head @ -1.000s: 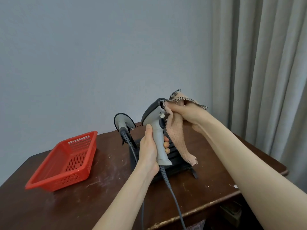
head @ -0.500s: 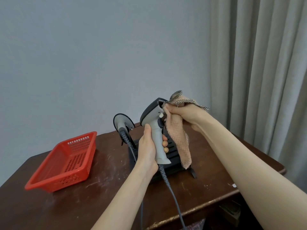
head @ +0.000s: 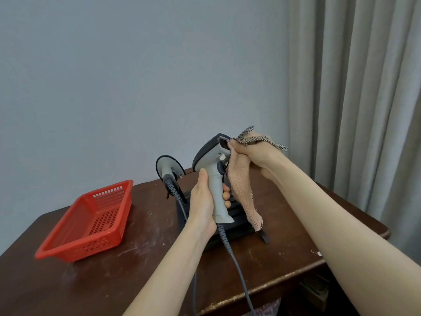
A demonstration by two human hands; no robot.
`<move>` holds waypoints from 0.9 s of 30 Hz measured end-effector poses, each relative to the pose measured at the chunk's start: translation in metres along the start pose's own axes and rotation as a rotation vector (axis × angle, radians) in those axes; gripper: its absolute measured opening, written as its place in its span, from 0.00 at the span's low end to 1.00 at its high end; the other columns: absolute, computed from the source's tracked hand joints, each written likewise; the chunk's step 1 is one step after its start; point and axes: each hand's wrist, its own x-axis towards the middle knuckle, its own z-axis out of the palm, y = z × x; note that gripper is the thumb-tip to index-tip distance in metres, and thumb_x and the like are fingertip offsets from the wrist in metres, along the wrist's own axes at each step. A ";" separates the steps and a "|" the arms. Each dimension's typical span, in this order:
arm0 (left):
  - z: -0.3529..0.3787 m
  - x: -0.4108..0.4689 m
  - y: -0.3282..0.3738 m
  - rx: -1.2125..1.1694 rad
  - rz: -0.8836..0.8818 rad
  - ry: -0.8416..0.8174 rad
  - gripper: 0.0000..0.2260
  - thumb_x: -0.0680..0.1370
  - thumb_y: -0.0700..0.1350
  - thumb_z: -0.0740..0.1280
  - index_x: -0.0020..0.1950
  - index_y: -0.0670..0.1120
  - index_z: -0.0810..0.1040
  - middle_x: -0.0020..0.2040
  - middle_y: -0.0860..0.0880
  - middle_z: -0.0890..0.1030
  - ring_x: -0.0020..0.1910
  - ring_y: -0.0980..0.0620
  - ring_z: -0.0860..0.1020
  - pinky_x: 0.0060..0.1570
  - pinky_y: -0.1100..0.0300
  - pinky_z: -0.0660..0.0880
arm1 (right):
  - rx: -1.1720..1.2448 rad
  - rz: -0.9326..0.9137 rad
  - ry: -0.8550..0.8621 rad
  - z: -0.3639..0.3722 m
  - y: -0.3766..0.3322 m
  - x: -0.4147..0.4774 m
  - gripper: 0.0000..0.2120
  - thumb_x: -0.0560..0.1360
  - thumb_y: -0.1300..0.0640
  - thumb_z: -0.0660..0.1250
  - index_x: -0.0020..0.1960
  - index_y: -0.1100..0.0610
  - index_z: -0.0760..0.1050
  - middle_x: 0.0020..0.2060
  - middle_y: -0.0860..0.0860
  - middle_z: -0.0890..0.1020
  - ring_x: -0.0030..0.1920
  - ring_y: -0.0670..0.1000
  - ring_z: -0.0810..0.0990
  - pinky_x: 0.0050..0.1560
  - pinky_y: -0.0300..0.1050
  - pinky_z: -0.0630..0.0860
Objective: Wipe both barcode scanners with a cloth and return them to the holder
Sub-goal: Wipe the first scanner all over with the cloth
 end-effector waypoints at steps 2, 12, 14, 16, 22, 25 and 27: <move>-0.003 0.001 0.000 0.007 0.001 0.000 0.23 0.80 0.59 0.56 0.51 0.38 0.74 0.26 0.47 0.75 0.21 0.53 0.71 0.20 0.63 0.69 | -0.087 -0.004 0.051 -0.003 0.002 0.003 0.16 0.71 0.49 0.73 0.49 0.61 0.79 0.52 0.59 0.82 0.55 0.55 0.80 0.61 0.53 0.75; 0.004 0.006 0.011 0.002 0.044 0.019 0.21 0.81 0.57 0.56 0.50 0.39 0.75 0.26 0.48 0.75 0.22 0.53 0.71 0.21 0.63 0.69 | -0.159 -0.020 0.078 -0.005 0.000 0.007 0.15 0.72 0.52 0.73 0.53 0.61 0.80 0.50 0.55 0.82 0.54 0.52 0.80 0.57 0.48 0.76; 0.003 0.008 0.016 0.026 0.079 0.047 0.22 0.81 0.57 0.56 0.48 0.38 0.75 0.26 0.48 0.76 0.22 0.53 0.71 0.22 0.63 0.69 | -0.238 -0.071 0.188 -0.015 -0.002 0.009 0.15 0.72 0.54 0.73 0.55 0.62 0.78 0.51 0.54 0.81 0.54 0.51 0.78 0.58 0.47 0.75; 0.003 0.011 0.024 0.047 0.122 0.089 0.22 0.81 0.57 0.56 0.45 0.38 0.76 0.26 0.48 0.76 0.22 0.53 0.72 0.22 0.63 0.69 | -0.276 -0.111 0.311 -0.027 -0.006 0.009 0.14 0.73 0.54 0.72 0.53 0.63 0.77 0.50 0.54 0.80 0.52 0.51 0.77 0.57 0.47 0.75; 0.010 0.021 0.045 0.144 0.181 0.125 0.16 0.82 0.53 0.57 0.49 0.42 0.76 0.36 0.46 0.81 0.24 0.54 0.74 0.25 0.63 0.73 | -0.357 -0.128 0.506 -0.044 0.000 0.018 0.09 0.73 0.62 0.64 0.36 0.52 0.70 0.42 0.55 0.79 0.50 0.59 0.80 0.47 0.48 0.75; 0.012 0.023 0.046 0.175 0.163 0.096 0.13 0.82 0.50 0.57 0.47 0.43 0.76 0.39 0.46 0.82 0.27 0.52 0.74 0.29 0.61 0.73 | -0.646 -0.048 0.446 -0.044 0.019 0.012 0.07 0.78 0.56 0.58 0.49 0.54 0.74 0.50 0.57 0.79 0.50 0.58 0.76 0.45 0.44 0.69; 0.013 0.025 0.046 0.194 0.145 0.088 0.11 0.81 0.47 0.58 0.47 0.42 0.76 0.39 0.46 0.81 0.29 0.51 0.74 0.31 0.60 0.73 | -0.881 0.043 0.357 -0.045 0.037 0.008 0.12 0.79 0.52 0.59 0.59 0.54 0.74 0.55 0.57 0.77 0.56 0.60 0.76 0.48 0.44 0.69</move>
